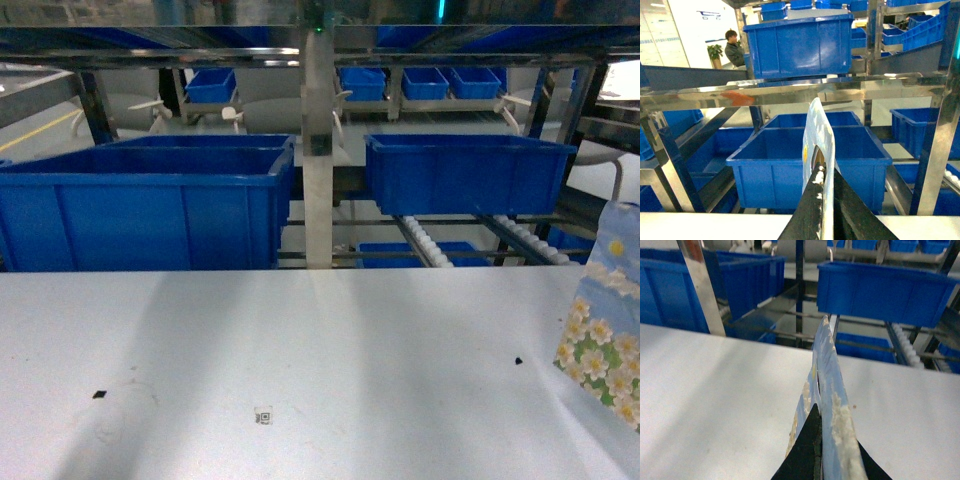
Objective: Move flower gift bag to table near conveyor
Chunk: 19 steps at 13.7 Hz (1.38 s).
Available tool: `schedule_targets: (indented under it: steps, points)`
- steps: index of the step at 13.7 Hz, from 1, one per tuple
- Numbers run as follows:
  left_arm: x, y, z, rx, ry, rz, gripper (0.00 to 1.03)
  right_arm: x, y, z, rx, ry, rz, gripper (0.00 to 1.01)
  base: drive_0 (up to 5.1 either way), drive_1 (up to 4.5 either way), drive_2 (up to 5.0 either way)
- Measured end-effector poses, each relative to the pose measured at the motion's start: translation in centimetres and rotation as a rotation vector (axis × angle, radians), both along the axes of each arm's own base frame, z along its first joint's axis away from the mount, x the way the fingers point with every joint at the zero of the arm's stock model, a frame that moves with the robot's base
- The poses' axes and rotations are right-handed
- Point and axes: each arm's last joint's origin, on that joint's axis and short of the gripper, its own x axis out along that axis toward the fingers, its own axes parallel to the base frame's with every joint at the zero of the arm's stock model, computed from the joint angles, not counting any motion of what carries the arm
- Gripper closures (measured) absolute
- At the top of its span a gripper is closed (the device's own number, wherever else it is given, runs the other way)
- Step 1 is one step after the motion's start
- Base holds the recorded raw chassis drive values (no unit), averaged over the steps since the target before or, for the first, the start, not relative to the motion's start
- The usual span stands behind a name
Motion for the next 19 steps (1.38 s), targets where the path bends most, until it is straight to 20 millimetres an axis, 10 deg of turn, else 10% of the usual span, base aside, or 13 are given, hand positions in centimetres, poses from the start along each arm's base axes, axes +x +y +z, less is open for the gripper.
schedule_targets:
  steps: [6, 14, 19]
  points:
    - [0.0, 0.0, 0.0, 0.000, -0.001, 0.001, 1.01, 0.0, 0.4, -3.6, 0.023, 0.121, -0.032, 0.98, 0.0, 0.00, 0.0]
    - [0.0, 0.0, 0.0, 0.000, -0.001, 0.000, 1.01, -1.2, 1.4, -2.1, -0.009, 0.113, -0.134, 0.01, 0.0, 0.00, 0.0]
    - [0.0, 0.0, 0.0, 0.000, -0.002, 0.000, 1.01, -3.1, 1.6, 3.0, -0.041, -0.103, -0.263, 0.03, 0.0, 0.00, 0.0]
